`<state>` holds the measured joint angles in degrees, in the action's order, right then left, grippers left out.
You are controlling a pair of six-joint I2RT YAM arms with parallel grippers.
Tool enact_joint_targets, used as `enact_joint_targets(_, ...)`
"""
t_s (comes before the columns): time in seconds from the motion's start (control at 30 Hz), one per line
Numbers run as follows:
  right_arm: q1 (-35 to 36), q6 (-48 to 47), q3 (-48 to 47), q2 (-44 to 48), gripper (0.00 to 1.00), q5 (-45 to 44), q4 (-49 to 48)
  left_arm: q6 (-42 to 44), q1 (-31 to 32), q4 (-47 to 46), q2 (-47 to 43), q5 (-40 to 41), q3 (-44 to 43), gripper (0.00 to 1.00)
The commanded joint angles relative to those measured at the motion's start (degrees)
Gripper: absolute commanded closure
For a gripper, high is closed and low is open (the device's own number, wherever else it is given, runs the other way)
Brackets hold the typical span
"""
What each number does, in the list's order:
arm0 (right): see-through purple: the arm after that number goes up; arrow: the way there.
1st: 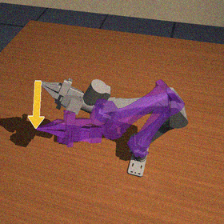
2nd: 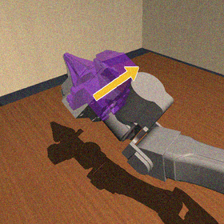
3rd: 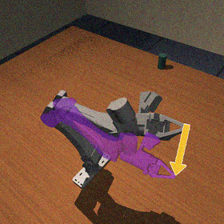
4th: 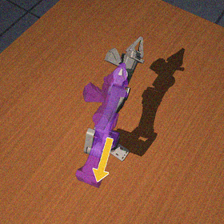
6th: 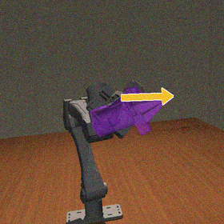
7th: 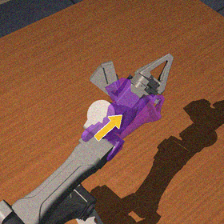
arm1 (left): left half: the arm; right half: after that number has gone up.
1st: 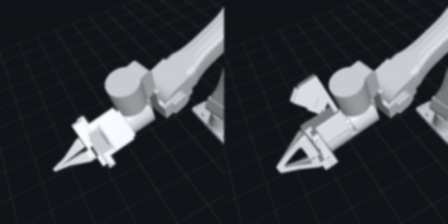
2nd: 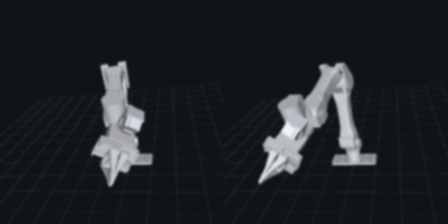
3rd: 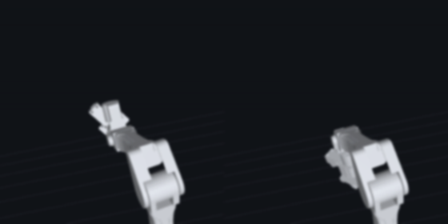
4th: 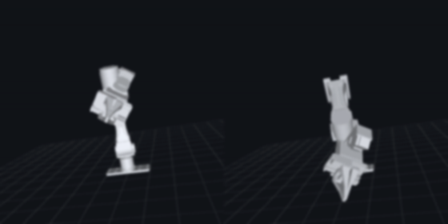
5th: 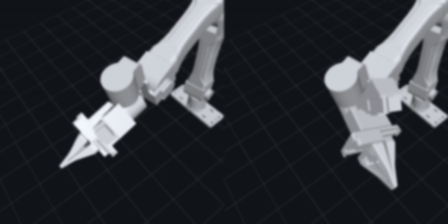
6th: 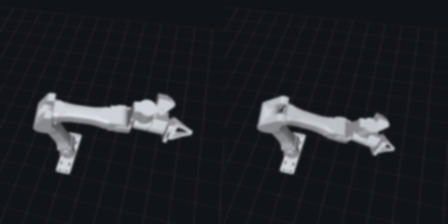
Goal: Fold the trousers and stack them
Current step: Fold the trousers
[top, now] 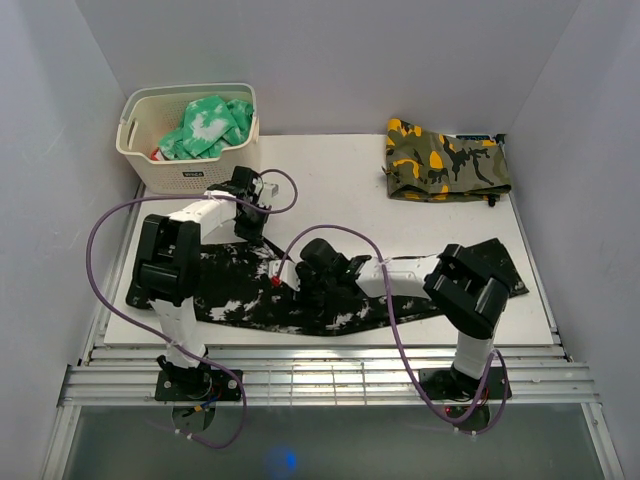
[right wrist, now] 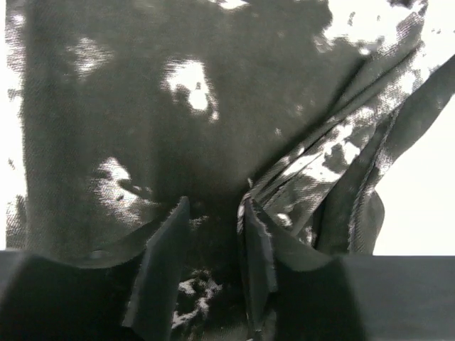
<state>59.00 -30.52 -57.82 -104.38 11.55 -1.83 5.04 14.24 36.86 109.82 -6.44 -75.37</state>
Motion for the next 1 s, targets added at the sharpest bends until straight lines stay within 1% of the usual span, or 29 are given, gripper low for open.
enact_joint_targets(0.0, -3.2, 1.0, 3.2, -2.2, 0.51, -5.9, 12.3, 1.2, -4.2, -7.4, 3.6, 10.6, -2.6, 1.0)
enact_joint_targets(0.03, -5.4, 0.8, 2.7, -2.1, 0.45, -7.4, 12.2, 0.8, -4.7, -6.9, 3.9, 10.5, -2.8, 1.0)
enact_joint_targets(0.07, -6.6, 0.7, 2.0, -1.9, 0.35, -9.2, 12.9, 0.2, -5.3, -6.8, 4.2, 10.4, -2.8, 1.0)
enact_joint_targets(0.1, -7.9, 0.7, 0.0, -1.7, 0.3, -9.6, 13.9, 0.0, -5.4, -6.8, 4.3, 10.4, -2.8, 1.0)
enact_joint_targets(0.13, -10.7, 0.7, -1.1, -1.6, 0.25, -9.7, 14.8, -0.2, -5.4, -6.5, 4.3, 10.2, -2.7, 1.0)
enact_joint_targets(0.17, -12.1, 0.8, -2.2, -1.5, 0.14, -10.4, 15.7, -0.4, -5.4, -6.3, 4.3, 10.0, -2.5, 1.0)
enact_joint_targets(0.23, -15.5, 0.0, -4.0, -1.1, 0.06, -11.3, 17.5, -1.4, -5.5, -5.6, 4.1, 9.6, -2.5, 1.0)
enact_joint_targets(0.27, -16.5, -0.5, -4.1, -0.8, 0.05, -13.2, 17.6, -1.6, -5.4, -5.5, 4.2, 9.4, -2.4, 1.0)
enact_joint_targets(0.37, -19.7, -2.8, -3.8, 0.8, 0.03, -13.8, 18.1, -2.9, -5.4, -5.1, 4.6, 9.6, -2.8, 1.0)
enact_joint_targets(0.4, -21.0, -3.1, -3.8, 1.5, 0.03, -13.0, 18.8, -3.5, -5.4, -4.6, 5.0, 9.3, -3.2, 1.0)
enact_joint_targets(0.43, -21.3, -3.8, -3.9, 2.5, 0.05, -9.1, 19.5, -3.8, -5.4, -4.5, 5.4, 9.1, -3.5, 1.0)
enact_joint_targets(0.5, -21.1, -4.3, -4.4, 5.8, 0.09, -5.5, 21.6, -4.5, -5.4, -4.5, 5.8, 8.6, -3.8, 1.0)
enact_joint_targets(0.53, -20.8, -4.0, -5.9, 6.9, 0.15, -0.4, 22.8, -4.4, -5.4, -4.5, 6.1, 8.5, -3.9, 1.0)
enact_joint_targets(0.6, -18.9, -3.1, -8.1, 8.7, 0.22, 3.6, 24.8, -4.4, -5.4, -4.3, 6.5, 8.4, -4.2, 1.0)
enact_joint_targets(0.63, -17.8, -2.8, -10.0, 9.0, 0.28, 6.3, 26.0, -4.4, -5.4, -4.3, 6.7, 8.2, -4.2, 1.0)
enact_joint_targets(0.67, -16.6, -2.2, -10.8, 9.4, 0.32, 6.8, 26.1, -4.4, -5.4, -4.3, 6.8, 8.1, -4.0, 1.0)
enact_joint_targets(0.7, -13.7, -1.7, -11.4, 9.4, 0.35, 7.2, 26.0, -4.4, -5.4, -4.3, 6.9, 8.0, -4.0, 1.0)
enact_joint_targets(0.73, -12.1, -1.4, -12.7, 9.1, 0.41, 7.8, 25.6, -4.4, -5.4, -4.2, 7.0, 7.9, -4.0, 1.0)
enact_joint_targets(0.8, -7.8, -0.5, -13.9, 7.4, 0.46, 8.5, 25.5, -4.4, -5.4, -4.0, 7.2, 7.8, -4.1, 1.0)
enact_joint_targets(0.87, -5.1, 0.3, -15.6, 4.6, 0.49, 8.5, 25.0, -6.1, -5.4, -3.6, 7.5, 7.5, -4.4, 1.0)
enact_joint_targets(0.9, -2.8, 0.5, -16.3, 3.6, 0.49, 8.4, 25.0, -6.1, -5.4, -3.3, 7.7, 7.4, -4.8, 1.0)
enact_joint_targets(0.97, -0.8, 1.2, -17.3, 0.9, 0.5, 8.0, 23.9, -6.1, -5.4, -3.2, 7.9, 7.3, -5.0, 1.0)
